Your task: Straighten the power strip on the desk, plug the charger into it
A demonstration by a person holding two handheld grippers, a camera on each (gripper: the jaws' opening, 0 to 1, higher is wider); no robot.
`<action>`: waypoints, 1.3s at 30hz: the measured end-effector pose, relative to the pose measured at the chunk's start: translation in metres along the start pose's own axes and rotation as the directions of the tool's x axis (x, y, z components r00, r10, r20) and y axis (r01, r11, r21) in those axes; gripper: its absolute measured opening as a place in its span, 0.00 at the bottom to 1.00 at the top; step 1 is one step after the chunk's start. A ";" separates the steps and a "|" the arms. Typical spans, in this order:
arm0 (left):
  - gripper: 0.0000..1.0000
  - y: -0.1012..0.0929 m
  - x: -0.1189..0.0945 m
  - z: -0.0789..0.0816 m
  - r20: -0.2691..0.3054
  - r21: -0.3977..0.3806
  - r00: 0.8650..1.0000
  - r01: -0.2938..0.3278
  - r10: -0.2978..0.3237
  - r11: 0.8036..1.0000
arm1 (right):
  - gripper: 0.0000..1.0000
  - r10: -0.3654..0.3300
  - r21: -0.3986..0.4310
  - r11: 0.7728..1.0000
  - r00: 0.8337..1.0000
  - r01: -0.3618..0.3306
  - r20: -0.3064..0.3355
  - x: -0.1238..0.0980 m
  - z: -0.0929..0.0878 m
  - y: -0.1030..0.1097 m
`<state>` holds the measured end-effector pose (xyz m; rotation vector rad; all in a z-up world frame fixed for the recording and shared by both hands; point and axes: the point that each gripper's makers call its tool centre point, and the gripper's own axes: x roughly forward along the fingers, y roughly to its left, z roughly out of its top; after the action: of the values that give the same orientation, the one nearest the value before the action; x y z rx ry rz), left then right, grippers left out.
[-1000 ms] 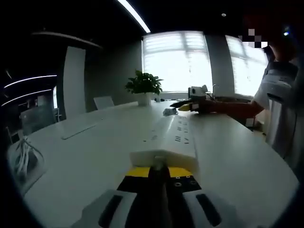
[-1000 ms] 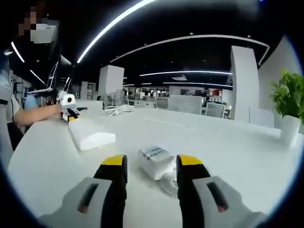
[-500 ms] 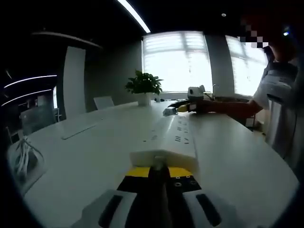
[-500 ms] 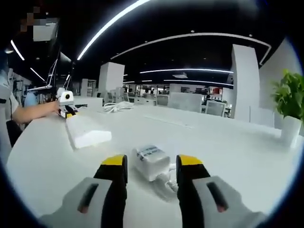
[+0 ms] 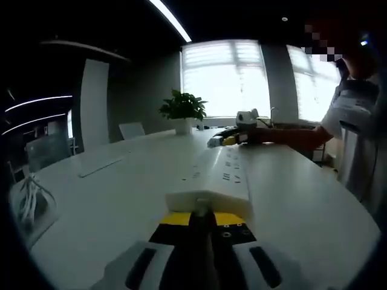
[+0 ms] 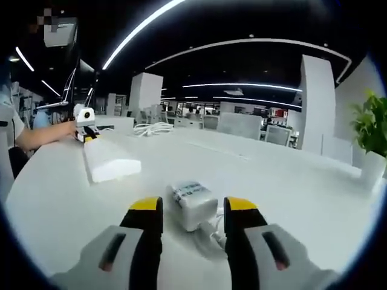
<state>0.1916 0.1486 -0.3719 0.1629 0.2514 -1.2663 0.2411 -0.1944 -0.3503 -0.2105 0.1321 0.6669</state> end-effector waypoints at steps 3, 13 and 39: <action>0.13 0.000 0.000 0.000 0.000 0.000 1.000 0.000 0.000 1.000 | 0.39 0.004 0.003 1.000 1.000 -0.003 -0.004 0.001 -0.001 0.000; 0.13 -0.001 0.001 0.000 0.001 0.001 1.000 0.001 -0.001 1.000 | 0.39 0.043 0.021 0.999 0.999 -0.043 -0.001 0.009 -0.001 -0.004; 0.13 -0.001 0.000 0.001 0.003 0.000 1.000 0.003 -0.003 1.000 | 0.33 -0.008 0.052 0.999 1.000 0.010 -0.024 0.010 0.000 0.002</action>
<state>0.1909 0.1476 -0.3710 0.1609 0.2495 -1.2697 0.2478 -0.1870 -0.3522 -0.1689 0.1710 0.6514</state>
